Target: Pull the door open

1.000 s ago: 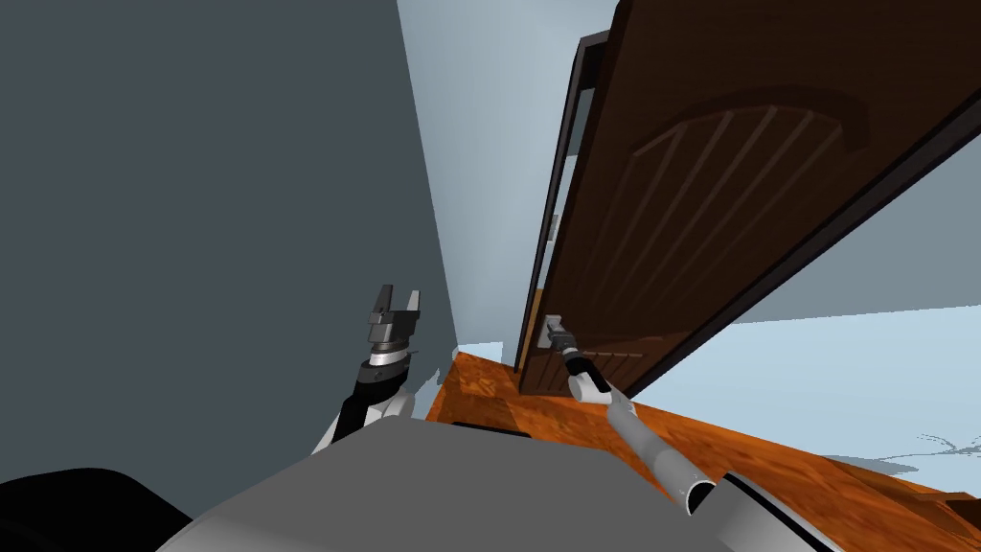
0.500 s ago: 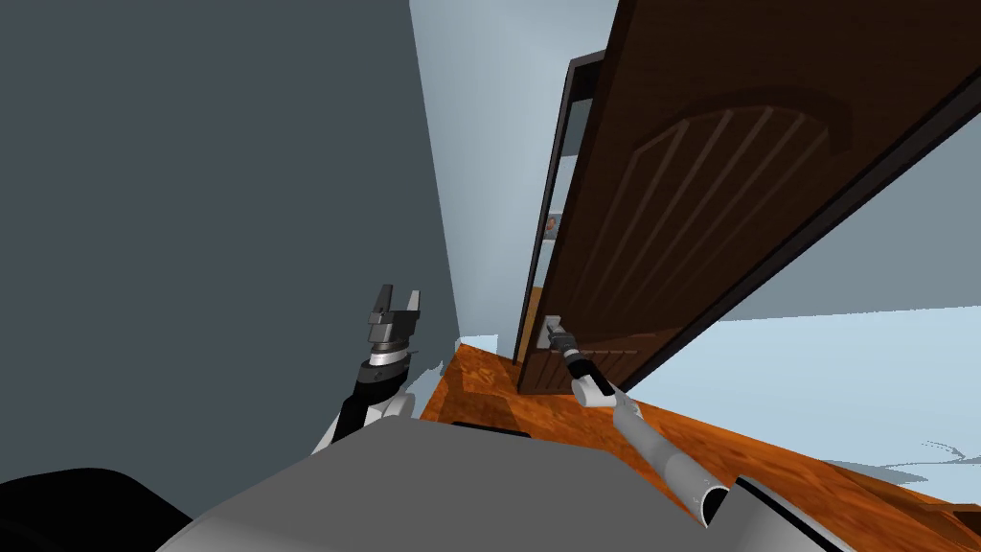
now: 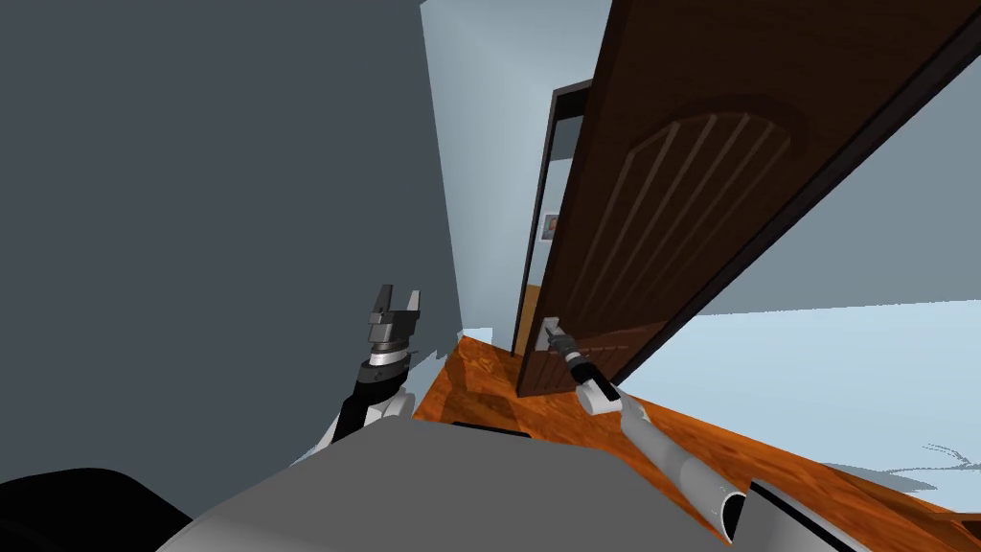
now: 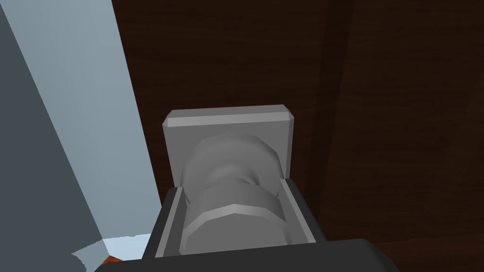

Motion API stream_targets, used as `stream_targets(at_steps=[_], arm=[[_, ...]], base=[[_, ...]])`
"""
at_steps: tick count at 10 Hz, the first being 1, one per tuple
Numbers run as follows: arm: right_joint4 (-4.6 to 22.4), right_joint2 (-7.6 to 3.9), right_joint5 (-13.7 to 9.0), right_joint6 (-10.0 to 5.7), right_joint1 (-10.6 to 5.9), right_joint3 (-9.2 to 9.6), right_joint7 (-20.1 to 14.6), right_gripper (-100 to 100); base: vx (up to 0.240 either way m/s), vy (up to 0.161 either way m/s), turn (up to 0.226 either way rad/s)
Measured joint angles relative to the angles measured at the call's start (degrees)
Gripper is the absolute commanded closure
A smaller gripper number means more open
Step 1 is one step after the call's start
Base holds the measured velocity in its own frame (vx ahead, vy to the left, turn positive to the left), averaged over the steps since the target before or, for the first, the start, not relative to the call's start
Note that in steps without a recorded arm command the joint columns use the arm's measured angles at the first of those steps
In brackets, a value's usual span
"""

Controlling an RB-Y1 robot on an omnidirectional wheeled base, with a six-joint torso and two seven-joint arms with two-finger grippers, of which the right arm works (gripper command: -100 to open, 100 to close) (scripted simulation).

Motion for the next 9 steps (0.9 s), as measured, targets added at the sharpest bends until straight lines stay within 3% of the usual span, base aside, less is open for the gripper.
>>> stream_targets(at_steps=[1,2,6,9], arm=[[-0.03,0.03,0.06,0.01,0.17,0.28,-0.12,100],[-0.29,-0.72,0.2,-0.41,0.32,1.0,-0.68,100],[-2.25,-4.55,1.17,-3.54,0.93,5.0,-4.24,100],[-3.16,-6.82,1.82,-5.46,1.18,7.81,-6.62,100]], base=[[-0.124,-0.083,0.103],[-0.241,-0.175,0.146],[-0.216,-0.154,0.105],[-0.152,-0.1,0.066]])
